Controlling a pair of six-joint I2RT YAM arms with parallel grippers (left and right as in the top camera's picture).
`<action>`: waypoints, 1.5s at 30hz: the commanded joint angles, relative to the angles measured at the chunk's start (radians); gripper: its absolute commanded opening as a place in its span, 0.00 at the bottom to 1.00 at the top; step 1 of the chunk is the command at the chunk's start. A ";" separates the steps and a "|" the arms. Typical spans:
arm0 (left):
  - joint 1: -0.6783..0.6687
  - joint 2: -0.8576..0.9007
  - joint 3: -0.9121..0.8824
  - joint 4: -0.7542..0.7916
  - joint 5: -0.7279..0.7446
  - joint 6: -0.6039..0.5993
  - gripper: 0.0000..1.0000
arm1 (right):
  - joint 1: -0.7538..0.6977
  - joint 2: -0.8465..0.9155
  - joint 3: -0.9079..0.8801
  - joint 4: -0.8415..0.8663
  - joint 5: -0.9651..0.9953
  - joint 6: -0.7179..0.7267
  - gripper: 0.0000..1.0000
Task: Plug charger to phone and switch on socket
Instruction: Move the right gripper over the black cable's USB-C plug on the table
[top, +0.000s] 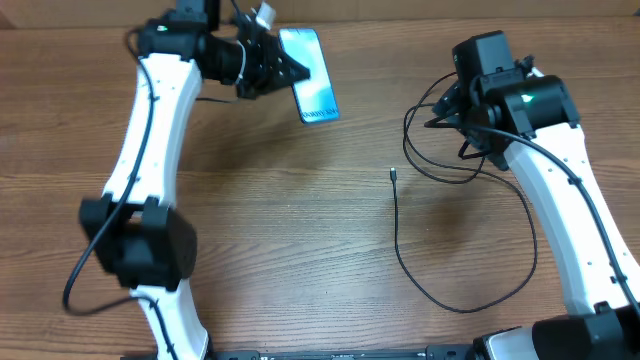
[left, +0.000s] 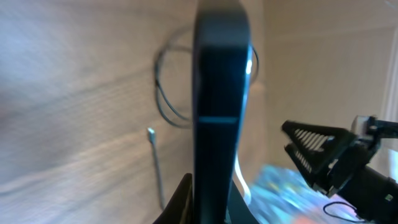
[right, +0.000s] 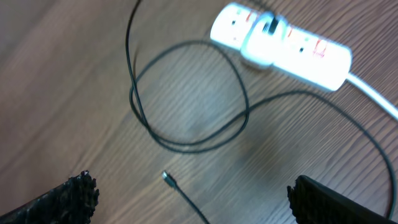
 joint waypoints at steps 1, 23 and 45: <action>-0.007 -0.082 0.032 -0.011 -0.195 0.037 0.04 | 0.008 0.043 -0.042 0.005 -0.051 -0.021 1.00; -0.006 -0.084 0.032 -0.041 0.089 0.430 0.04 | 0.016 0.248 -0.134 0.119 -0.215 -0.262 0.84; -0.007 -0.084 0.032 -0.045 -0.051 0.353 0.05 | 0.084 0.252 -0.372 0.375 -0.362 -0.577 0.63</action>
